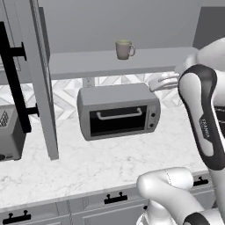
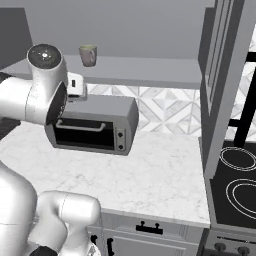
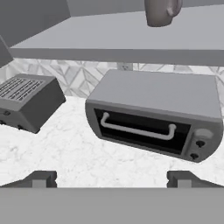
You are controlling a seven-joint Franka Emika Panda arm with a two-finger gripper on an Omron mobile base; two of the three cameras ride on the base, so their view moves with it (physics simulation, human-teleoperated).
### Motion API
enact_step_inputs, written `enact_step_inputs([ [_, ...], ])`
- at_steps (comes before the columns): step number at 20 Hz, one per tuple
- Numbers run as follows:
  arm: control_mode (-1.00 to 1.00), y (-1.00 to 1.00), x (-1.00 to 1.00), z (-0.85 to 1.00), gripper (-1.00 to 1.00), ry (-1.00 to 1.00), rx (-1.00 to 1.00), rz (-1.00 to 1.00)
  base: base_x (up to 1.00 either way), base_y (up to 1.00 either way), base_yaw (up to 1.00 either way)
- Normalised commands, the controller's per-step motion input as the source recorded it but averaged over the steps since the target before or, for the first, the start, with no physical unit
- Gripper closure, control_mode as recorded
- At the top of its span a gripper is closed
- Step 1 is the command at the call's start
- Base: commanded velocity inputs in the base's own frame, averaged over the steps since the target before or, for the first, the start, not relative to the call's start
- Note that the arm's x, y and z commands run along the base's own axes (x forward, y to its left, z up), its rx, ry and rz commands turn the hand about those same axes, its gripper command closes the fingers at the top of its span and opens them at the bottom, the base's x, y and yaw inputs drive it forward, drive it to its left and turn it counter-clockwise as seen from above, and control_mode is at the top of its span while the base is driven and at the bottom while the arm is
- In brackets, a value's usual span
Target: Gather all objects into one cabinet and sort the glasses and bowls to opposite sides.
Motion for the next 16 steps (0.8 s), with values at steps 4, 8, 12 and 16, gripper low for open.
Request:
enact_step_inputs([
  [4,-1.0,-0.05,0.82,0.0,-1.0,0.02,0.1,0.1,0.0,0.0,0.0],
  [8,-1.0,0.0,0.74,0.04,-1.0,0.04,0.03,0.0,0.0,0.0,0.0],
  [12,-1.0,0.0,0.59,0.11,-1.0,0.05,0.0,0.0,0.0,0.0,0.0],
  [16,-1.0,0.0,0.33,0.08,-1.0,0.0,0.0,0.01,0.0,0.0,0.0],
])
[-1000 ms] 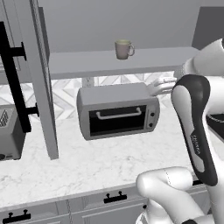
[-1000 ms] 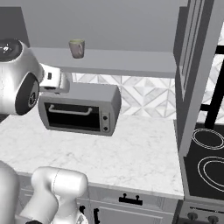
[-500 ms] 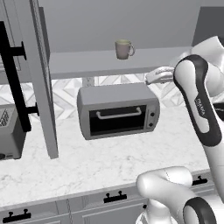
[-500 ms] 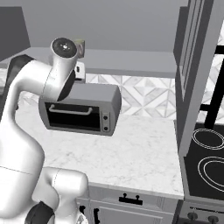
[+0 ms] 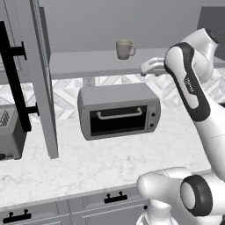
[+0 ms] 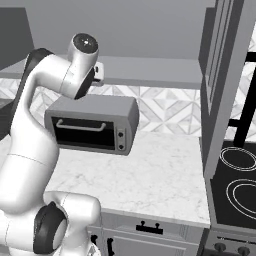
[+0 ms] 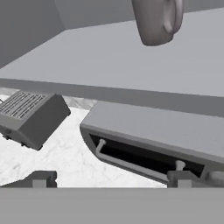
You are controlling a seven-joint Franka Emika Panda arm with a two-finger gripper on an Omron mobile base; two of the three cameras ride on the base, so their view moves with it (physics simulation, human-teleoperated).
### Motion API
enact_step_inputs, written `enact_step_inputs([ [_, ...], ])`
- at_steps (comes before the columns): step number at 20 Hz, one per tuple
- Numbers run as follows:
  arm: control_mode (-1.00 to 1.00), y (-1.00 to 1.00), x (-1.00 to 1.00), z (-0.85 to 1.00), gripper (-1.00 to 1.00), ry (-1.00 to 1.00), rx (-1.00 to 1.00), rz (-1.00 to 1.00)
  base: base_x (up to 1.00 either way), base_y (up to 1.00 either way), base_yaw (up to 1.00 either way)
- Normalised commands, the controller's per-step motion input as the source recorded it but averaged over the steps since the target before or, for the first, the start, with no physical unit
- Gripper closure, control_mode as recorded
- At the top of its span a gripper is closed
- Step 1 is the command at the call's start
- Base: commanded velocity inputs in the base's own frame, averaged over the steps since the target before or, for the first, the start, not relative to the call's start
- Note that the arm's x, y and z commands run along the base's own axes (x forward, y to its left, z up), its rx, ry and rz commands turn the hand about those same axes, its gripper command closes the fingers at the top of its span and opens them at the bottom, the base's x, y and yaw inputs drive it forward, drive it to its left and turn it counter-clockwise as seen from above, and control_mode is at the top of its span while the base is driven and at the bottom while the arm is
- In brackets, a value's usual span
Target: Gather all objects into one cabinet and sort the glasses and bowls to opposite sides.
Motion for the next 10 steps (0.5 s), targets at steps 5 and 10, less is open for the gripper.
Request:
enact_step_inputs([
  [5,-1.0,0.0,0.25,0.16,-1.0,0.0,0.04,0.05,0.0,0.0,0.0],
  [10,-1.0,0.0,0.24,0.29,-1.0,-0.01,0.05,0.05,0.0,0.0,0.0],
])
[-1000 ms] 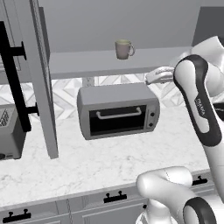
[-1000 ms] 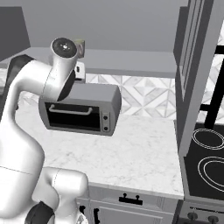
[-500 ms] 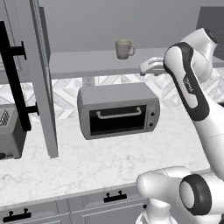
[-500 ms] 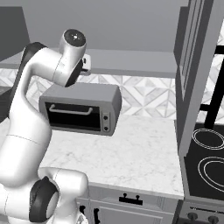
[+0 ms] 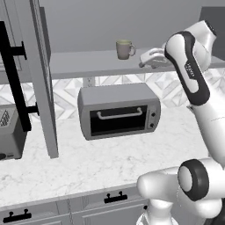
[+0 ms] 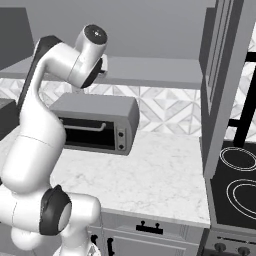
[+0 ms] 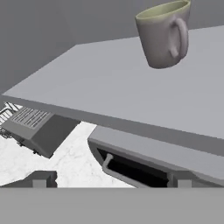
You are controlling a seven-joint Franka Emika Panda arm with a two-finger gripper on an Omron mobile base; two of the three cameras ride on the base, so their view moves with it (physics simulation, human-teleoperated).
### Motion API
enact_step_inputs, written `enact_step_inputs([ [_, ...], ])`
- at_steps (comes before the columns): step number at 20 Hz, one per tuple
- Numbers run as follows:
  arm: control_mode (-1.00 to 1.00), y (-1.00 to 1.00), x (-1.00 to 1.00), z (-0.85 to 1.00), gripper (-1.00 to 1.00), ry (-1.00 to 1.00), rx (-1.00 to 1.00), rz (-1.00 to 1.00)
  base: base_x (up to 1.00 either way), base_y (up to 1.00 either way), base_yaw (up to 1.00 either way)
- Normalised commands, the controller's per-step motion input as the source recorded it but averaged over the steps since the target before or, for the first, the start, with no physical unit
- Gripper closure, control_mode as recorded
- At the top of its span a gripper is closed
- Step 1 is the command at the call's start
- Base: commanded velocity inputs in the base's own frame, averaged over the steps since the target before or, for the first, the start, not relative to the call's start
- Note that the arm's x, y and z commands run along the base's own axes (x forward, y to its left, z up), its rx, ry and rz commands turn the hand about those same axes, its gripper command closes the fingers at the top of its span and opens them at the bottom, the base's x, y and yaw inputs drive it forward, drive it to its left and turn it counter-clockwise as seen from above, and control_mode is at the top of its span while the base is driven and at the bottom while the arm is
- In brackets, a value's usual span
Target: Gather all objects into one cabinet and sort the glasses and bowls to opposite sides.
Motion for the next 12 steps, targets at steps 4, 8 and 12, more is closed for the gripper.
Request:
enact_step_inputs([
  [4,-1.0,0.0,0.29,0.26,-1.0,0.0,0.02,0.01,0.0,0.0,0.0],
  [8,-1.0,0.0,0.34,0.12,-1.0,-0.08,0.05,0.0,0.0,0.0,0.0],
  [12,-1.0,0.0,0.33,0.01,-1.0,-0.18,0.08,0.02,0.0,0.0,0.0],
])
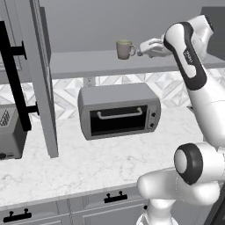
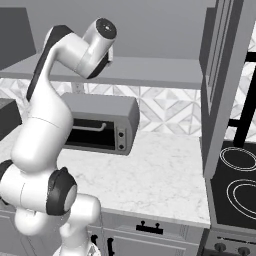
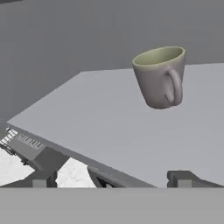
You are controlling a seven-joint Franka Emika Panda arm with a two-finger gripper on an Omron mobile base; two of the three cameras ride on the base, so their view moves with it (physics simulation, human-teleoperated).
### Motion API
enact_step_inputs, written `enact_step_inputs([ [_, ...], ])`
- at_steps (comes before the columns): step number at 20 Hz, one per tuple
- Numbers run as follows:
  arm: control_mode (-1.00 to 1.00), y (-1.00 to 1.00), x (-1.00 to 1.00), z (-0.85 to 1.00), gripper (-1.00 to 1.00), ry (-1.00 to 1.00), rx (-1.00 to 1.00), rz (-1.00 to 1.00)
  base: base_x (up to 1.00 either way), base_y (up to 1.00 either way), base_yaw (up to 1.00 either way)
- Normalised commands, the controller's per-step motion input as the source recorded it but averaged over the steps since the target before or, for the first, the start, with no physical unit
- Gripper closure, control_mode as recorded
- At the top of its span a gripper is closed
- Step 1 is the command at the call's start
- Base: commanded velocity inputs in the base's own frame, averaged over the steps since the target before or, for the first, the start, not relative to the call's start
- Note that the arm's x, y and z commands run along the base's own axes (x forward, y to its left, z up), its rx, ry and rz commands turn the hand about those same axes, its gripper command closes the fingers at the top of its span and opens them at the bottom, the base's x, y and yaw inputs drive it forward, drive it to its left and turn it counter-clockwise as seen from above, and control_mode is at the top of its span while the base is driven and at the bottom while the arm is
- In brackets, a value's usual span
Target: Gather all objects into one cabinet and sort the glasses and bowls to opposite sides.
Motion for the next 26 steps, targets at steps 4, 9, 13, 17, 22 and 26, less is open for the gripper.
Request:
enact_step_inputs([
  [4,-1.0,0.0,0.42,0.0,-1.0,-0.14,0.07,0.03,0.0,0.0,0.0],
  [9,-1.0,0.0,0.54,0.0,-1.0,0.03,0.0,0.0,0.0,0.0,0.0],
  [13,-1.0,0.0,0.41,0.0,-1.0,0.07,0.0,0.02,0.0,0.0,0.0],
  [17,-1.0,0.0,0.42,0.0,-1.0,0.05,0.0,0.01,0.0,0.0,0.0],
  [22,-1.0,-0.07,0.38,0.0,-1.0,0.0,0.01,0.02,0.0,0.0,0.0],
  [26,-1.0,-0.07,0.33,-0.02,-1.0,0.0,0.01,0.02,0.0,0.0,0.0],
])
